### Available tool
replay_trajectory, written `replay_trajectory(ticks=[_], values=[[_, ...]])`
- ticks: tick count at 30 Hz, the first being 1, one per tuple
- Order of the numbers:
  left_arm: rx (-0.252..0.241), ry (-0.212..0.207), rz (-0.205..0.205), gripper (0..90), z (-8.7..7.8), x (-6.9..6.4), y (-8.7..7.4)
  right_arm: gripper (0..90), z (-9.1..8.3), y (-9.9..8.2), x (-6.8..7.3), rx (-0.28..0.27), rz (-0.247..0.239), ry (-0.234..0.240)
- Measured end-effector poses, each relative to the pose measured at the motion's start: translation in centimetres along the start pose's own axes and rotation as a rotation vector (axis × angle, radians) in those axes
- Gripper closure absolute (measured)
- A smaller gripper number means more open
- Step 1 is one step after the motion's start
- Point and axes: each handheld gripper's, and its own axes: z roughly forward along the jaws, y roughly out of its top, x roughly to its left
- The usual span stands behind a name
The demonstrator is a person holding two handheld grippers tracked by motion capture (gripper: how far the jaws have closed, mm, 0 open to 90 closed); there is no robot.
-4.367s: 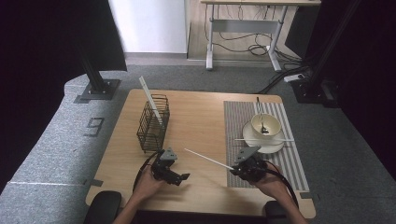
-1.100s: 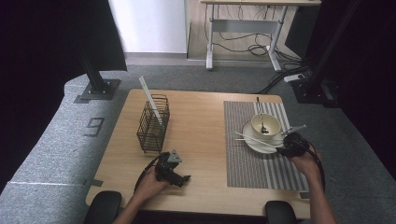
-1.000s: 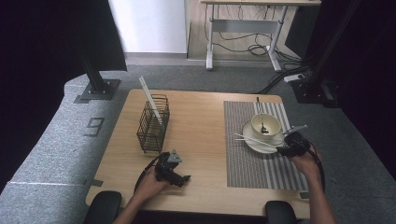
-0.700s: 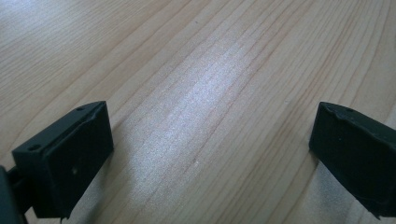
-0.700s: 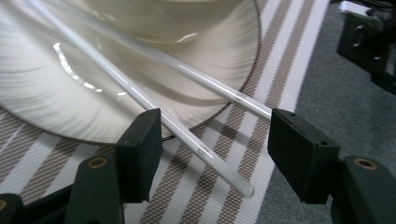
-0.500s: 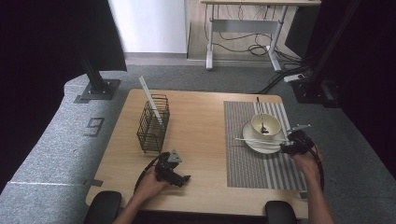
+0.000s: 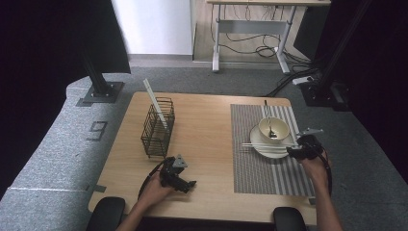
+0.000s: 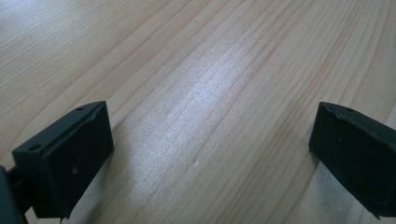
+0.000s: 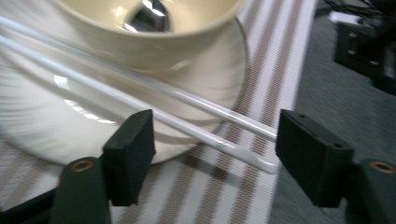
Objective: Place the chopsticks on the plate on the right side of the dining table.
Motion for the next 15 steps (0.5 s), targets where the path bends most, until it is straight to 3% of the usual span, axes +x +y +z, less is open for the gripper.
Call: replay_trajectory(ticks=[3,11,15], values=[[-0.001,0.0,0.0,0.0,0.0,0.0,0.0,17.5,-0.8,-0.1,0.7,-0.035,0.001,0.042],[0.001,0.0,0.001,0.0,0.0,0.0,0.0,1.4,-3.0,-0.3,4.3,-0.114,-0.015,0.171],[0.001,0.0,0.001,0.0,0.0,0.0,0.0,0.0,-3.3,-0.5,6.3,-0.122,-0.057,0.168]])
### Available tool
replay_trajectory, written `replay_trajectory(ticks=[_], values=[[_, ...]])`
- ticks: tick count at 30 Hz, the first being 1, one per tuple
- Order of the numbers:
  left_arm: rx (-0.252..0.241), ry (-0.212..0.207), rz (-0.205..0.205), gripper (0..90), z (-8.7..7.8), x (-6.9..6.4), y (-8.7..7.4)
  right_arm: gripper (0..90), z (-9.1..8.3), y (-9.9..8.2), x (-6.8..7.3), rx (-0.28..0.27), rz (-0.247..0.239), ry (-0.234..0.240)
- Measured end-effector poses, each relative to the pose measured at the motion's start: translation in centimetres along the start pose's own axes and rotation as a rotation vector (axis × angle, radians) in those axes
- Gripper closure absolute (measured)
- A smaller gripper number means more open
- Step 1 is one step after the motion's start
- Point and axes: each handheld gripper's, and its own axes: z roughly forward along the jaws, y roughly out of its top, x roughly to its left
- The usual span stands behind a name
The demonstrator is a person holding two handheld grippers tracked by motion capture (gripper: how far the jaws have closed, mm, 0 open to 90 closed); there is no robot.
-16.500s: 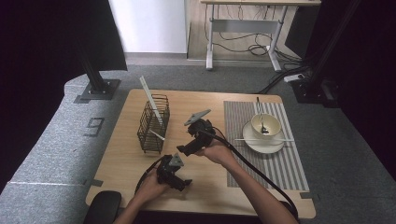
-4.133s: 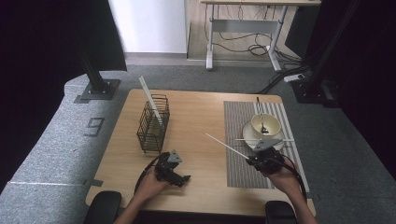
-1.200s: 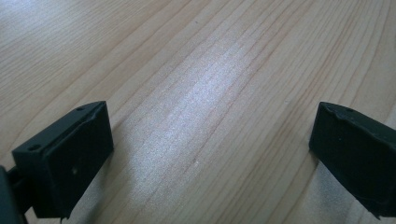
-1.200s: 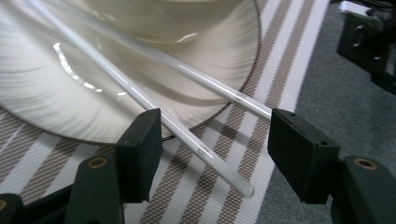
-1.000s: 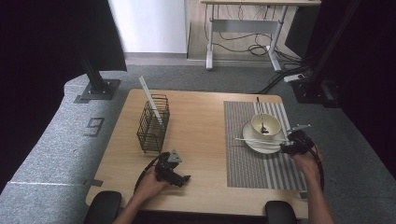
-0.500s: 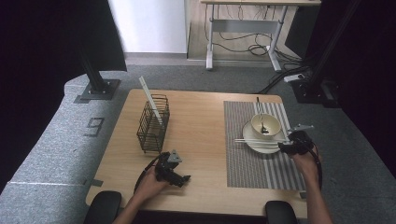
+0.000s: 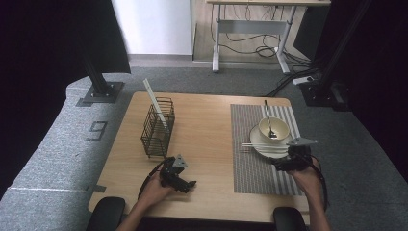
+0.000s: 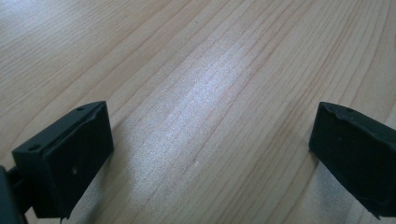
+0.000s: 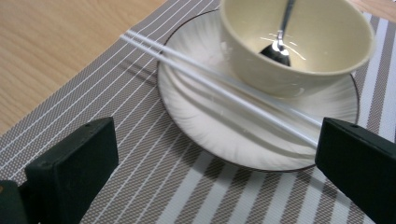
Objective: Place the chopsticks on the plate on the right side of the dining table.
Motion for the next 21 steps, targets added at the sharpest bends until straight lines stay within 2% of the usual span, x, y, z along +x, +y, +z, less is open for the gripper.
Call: replay_trajectory(ticks=[5,8,12,14,16,21], values=[[-0.002,0.0,-0.003,0.0,0.0,0.0,0.0,0.0,0.7,-0.1,1.9,-0.019,-0.019,0.009],[-0.002,0.0,-0.002,0.0,0.0,0.0,0.0,0.0,1.7,-0.3,2.6,-0.033,0.002,0.041],[-0.002,0.0,-0.002,0.0,0.0,0.0,0.0,0.0,3.4,-0.7,3.5,-0.045,0.01,0.058],[-0.002,0.0,-0.002,0.0,0.0,0.0,0.0,0.0,4.2,-0.9,3.8,-0.045,0.019,0.068],[-0.002,0.0,-0.002,0.0,0.0,0.0,0.0,0.0,4.9,-1.0,4.0,-0.037,0.007,0.071],[-0.002,0.0,-0.002,0.0,0.0,0.0,0.0,0.0,6.1,-0.9,3.9,-0.027,-0.02,0.04]])
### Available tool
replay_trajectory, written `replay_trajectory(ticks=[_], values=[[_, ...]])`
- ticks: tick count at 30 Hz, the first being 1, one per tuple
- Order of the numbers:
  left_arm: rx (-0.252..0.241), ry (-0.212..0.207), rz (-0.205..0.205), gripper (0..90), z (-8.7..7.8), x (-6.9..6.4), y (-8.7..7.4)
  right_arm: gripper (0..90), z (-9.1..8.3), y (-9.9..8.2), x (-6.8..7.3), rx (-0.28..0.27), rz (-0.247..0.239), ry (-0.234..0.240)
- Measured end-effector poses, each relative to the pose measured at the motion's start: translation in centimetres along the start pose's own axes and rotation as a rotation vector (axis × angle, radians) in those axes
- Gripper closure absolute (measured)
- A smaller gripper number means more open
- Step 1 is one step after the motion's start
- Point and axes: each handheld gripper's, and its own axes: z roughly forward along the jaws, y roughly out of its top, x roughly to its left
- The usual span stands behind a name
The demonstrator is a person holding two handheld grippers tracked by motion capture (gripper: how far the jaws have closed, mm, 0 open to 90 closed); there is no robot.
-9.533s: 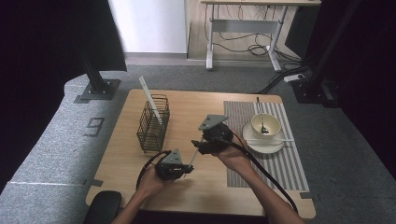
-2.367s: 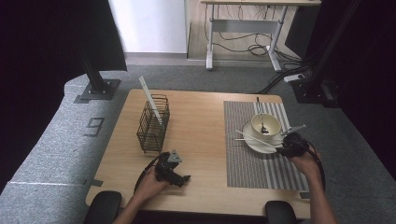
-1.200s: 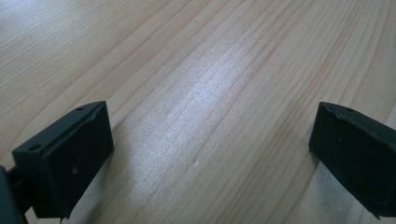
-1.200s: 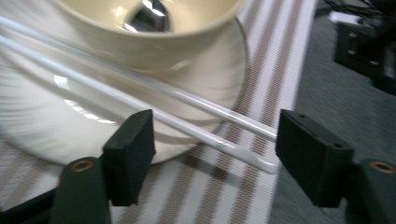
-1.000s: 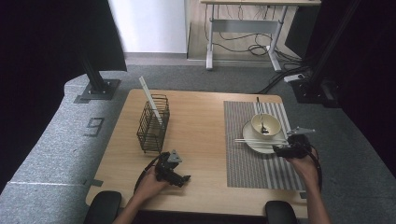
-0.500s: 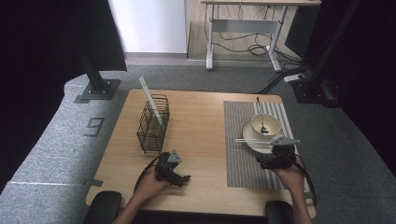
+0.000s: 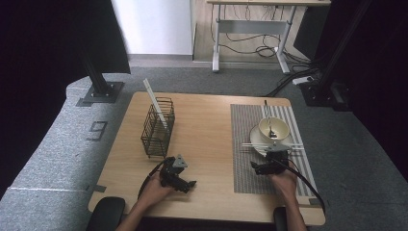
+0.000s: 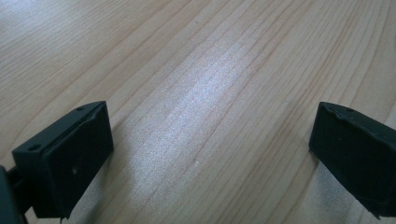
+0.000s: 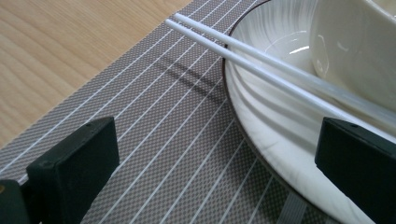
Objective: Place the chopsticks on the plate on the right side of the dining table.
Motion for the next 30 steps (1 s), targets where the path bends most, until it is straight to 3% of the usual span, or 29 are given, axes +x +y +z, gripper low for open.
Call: replay_trajectory(ticks=[9,22,30], values=[[0.0,0.0,0.0,0.0,0.0,0.0,0.0,0.0,1.3,0.2,-0.8,0.003,0.012,-0.017],[0.0,-0.001,0.002,0.0,0.0,0.0,0.0,0.2,1.8,0.3,-1.4,-0.002,0.004,-0.034],[0.0,-0.002,0.002,0.0,0.0,0.0,0.0,0.2,0.4,-0.1,-2.0,-0.006,0.01,-0.072]])
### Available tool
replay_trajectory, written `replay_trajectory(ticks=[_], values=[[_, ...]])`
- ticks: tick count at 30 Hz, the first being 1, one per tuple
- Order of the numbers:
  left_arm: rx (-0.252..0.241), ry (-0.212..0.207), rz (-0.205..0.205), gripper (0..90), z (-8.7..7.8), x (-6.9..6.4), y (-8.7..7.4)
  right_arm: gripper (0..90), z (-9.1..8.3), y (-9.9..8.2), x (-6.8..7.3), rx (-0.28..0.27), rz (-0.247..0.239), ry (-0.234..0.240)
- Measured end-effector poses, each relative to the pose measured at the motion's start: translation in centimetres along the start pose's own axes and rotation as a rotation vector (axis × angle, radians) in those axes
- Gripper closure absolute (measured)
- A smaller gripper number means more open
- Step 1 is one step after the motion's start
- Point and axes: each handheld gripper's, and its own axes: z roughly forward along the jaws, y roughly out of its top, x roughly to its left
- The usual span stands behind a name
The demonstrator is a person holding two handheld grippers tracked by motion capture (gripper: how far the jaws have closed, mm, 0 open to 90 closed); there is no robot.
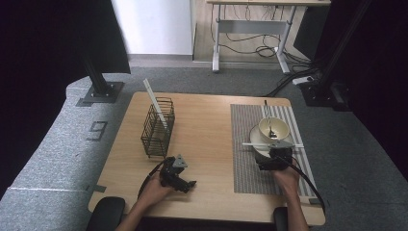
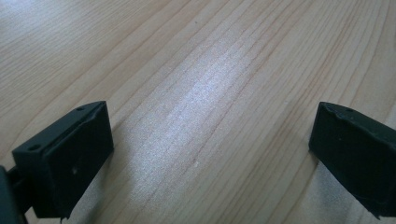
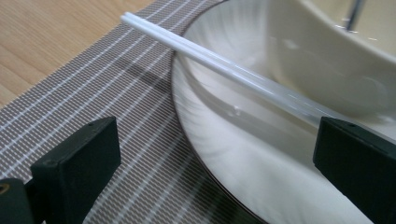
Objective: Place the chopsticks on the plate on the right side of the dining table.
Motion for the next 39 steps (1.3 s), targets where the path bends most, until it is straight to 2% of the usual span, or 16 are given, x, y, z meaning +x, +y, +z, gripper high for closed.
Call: replay_trajectory(ticks=[8,13,16,18,21,24,28,31,35,39], values=[[0.0,0.0,0.0,0.0,0.0,0.0,0.0,0.6,-1.4,-1.3,-2.2,-0.001,0.034,-0.061],[0.001,0.001,0.001,0.0,0.0,0.0,0.0,1.7,-2.9,-2.1,-4.1,-0.031,0.111,-0.095],[0.001,0.001,0.001,0.0,0.0,0.0,0.0,2.8,-3.7,-2.4,-5.4,-0.045,0.15,-0.135],[0.0,0.0,0.001,0.0,0.0,0.0,0.0,3.1,-3.9,-2.6,-6.0,-0.047,0.162,-0.17],[0.001,0.0,0.002,0.0,0.0,0.0,0.0,2.7,-3.8,-2.8,-7.0,-0.054,0.192,-0.197],[0.001,0.0,0.002,0.0,0.0,0.0,0.0,2.6,-3.6,-2.9,-7.7,-0.052,0.19,-0.223],[-0.001,-0.002,0.002,0.0,0.0,0.0,0.0,4.1,-3.1,-3.2,-8.4,-0.054,0.181,-0.232],[-0.001,-0.002,0.002,0.0,0.0,0.0,0.0,5.3,-2.7,-3.5,-8.7,-0.04,0.208,-0.232],[-0.001,-0.002,0.003,0.0,0.0,0.0,0.0,8.7,-2.4,-3.9,-8.9,-0.052,0.24,-0.199],[-0.001,-0.003,0.003,0.0,0.0,0.0,0.0,10.1,-2.3,-3.9,-8.9,-0.054,0.239,-0.192]])
